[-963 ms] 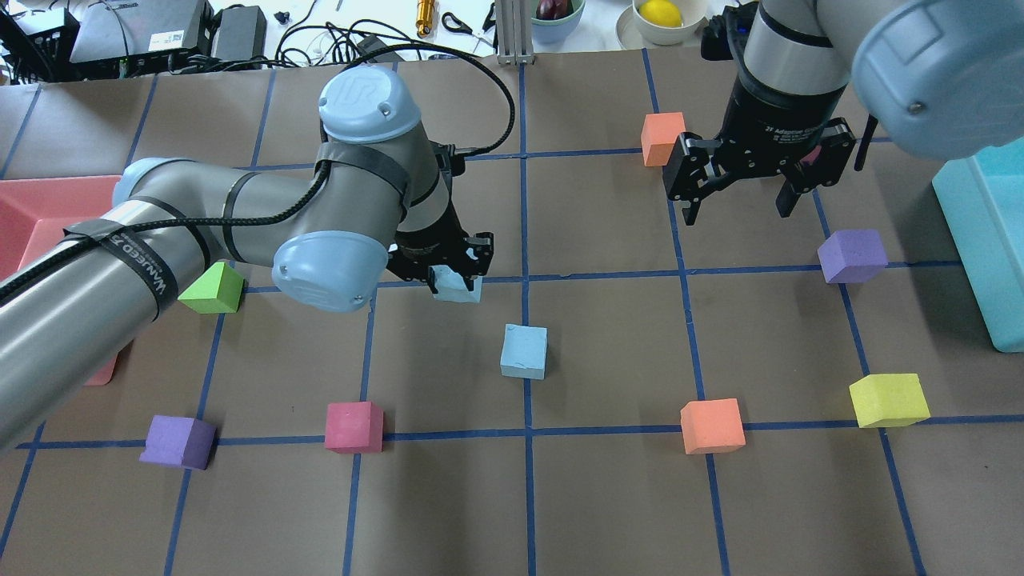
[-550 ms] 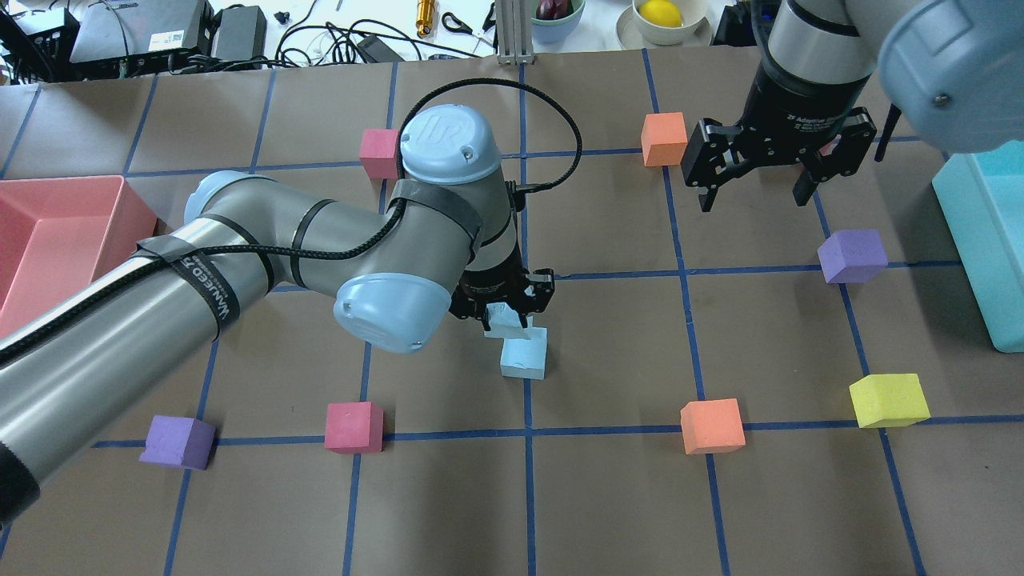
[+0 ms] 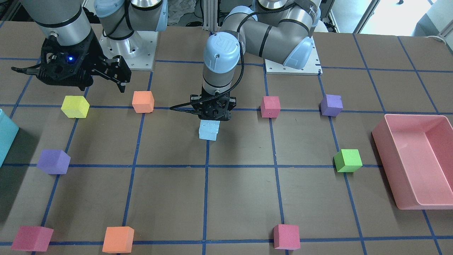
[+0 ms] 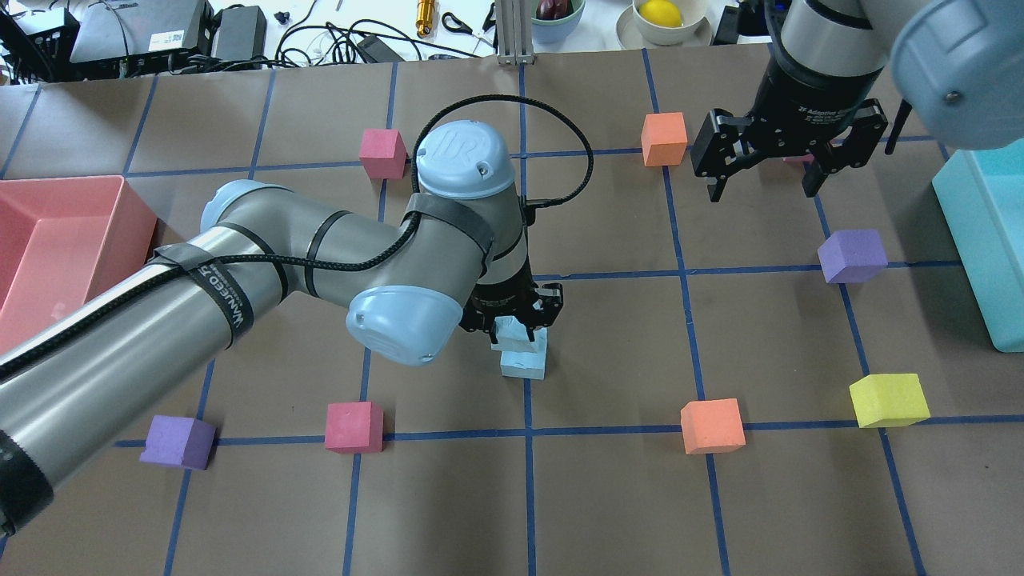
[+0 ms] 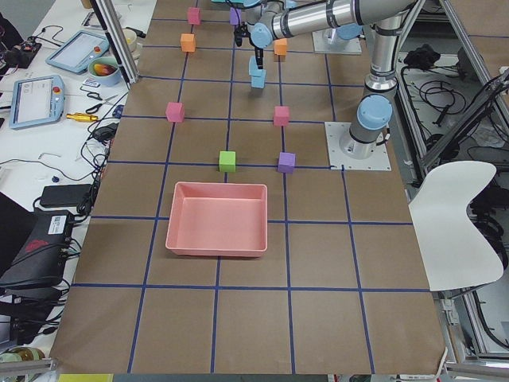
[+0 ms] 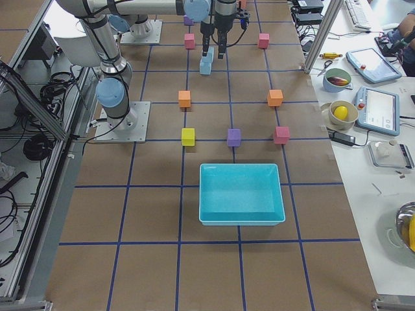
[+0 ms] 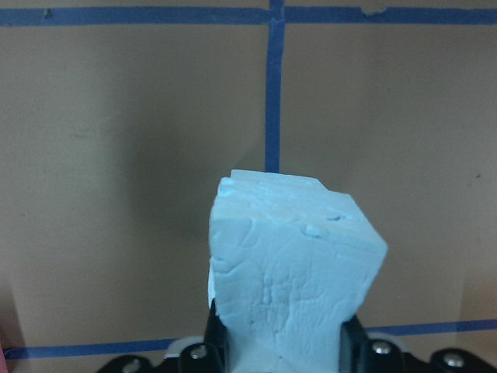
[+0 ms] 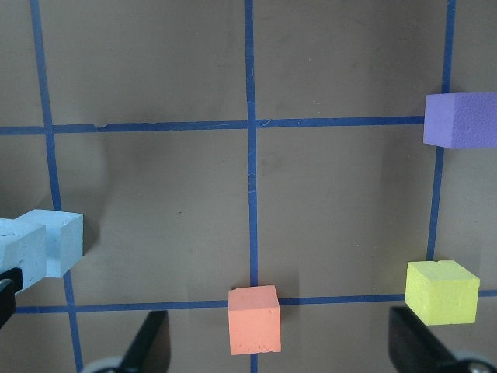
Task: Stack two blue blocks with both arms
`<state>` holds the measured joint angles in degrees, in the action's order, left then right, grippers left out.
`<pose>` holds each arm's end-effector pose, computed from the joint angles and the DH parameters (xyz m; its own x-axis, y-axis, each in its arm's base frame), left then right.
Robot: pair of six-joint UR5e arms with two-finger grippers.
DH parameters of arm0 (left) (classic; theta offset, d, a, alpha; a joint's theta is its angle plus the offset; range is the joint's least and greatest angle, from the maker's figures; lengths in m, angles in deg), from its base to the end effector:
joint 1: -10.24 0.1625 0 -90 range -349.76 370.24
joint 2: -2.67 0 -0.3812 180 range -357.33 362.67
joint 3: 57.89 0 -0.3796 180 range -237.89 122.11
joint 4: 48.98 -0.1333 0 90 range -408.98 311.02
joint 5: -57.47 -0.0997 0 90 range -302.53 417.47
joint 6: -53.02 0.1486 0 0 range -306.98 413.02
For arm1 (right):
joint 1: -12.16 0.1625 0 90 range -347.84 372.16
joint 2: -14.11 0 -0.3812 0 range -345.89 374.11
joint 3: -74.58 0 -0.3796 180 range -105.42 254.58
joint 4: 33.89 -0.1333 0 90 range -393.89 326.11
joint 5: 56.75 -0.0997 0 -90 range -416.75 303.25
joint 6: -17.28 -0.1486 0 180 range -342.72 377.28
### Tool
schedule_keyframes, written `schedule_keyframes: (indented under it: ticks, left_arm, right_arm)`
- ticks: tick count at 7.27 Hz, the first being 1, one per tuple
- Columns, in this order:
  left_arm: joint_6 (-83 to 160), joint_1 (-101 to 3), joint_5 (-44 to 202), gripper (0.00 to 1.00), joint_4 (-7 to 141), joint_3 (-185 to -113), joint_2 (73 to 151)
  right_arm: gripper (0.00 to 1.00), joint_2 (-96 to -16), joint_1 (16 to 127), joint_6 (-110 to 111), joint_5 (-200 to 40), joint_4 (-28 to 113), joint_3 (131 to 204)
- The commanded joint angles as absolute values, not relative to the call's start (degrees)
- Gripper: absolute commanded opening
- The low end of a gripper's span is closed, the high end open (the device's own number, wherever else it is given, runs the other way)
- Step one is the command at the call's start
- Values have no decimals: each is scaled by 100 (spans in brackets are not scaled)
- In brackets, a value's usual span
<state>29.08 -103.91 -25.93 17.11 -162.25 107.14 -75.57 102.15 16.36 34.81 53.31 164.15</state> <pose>-0.3477 -0.4079 0.1929 -0.9975 -0.0057 0.0699 0.0031 0.9922 0.1249 0.1292 -0.4744 0.3914 -0.9995 0.0149 0.0279 0.0162 0.9988 0.0465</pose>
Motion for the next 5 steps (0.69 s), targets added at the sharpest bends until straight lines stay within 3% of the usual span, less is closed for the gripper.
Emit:
schedule_keyframes:
  ticks: [1,3,4,5]
  left_arm:
    - [2876,-10428,-2646,25,1720,-16283,10726]
    - [2841,-10428,-2586,29,1676,-16318,10744]
    - [2832,-10437,-2585,46,1650,-16362,10761]
    - [2832,-10445,-2585,83,1632,-16380,10770]
  right_arm:
    - [100,-7572,10199,1631,3500,5304,16423]
    - [100,-7624,10199,1631,3509,5295,16449]
    - [100,-7616,10190,1631,3509,5295,16449]
    - [100,-7624,10190,1631,3518,5295,16449]
